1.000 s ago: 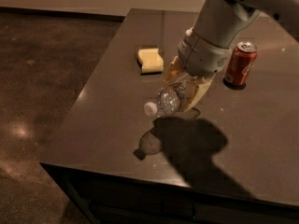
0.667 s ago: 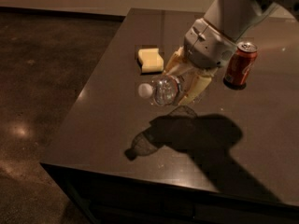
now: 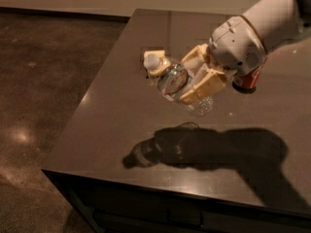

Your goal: Place water bottle upright

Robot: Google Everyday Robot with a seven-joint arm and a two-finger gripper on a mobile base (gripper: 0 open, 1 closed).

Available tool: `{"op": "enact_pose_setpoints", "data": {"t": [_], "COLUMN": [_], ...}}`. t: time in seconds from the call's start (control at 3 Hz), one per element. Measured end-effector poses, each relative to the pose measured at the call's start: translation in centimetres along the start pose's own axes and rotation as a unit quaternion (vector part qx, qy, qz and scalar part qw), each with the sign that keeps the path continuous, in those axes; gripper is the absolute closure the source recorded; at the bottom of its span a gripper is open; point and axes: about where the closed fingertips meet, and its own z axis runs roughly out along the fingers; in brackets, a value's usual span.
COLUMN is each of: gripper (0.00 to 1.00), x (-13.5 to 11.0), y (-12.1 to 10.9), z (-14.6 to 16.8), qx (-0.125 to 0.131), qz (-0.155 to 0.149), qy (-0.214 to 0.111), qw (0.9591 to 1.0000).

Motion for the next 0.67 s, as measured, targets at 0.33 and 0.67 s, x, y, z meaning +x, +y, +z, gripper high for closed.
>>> {"op": "enact_pose_setpoints", "data": {"t": [0.33, 0.67], "gripper": [1.0, 1.0], "x": [-0.42, -0.45], "y": [0.61, 0.6], "z": [-0.04, 0.57], "qx": [0.044, 0.074], "qz": [0.065, 0.125], "qy": [-0.058, -0.113], "qw": [0.9952, 0.9829]}}
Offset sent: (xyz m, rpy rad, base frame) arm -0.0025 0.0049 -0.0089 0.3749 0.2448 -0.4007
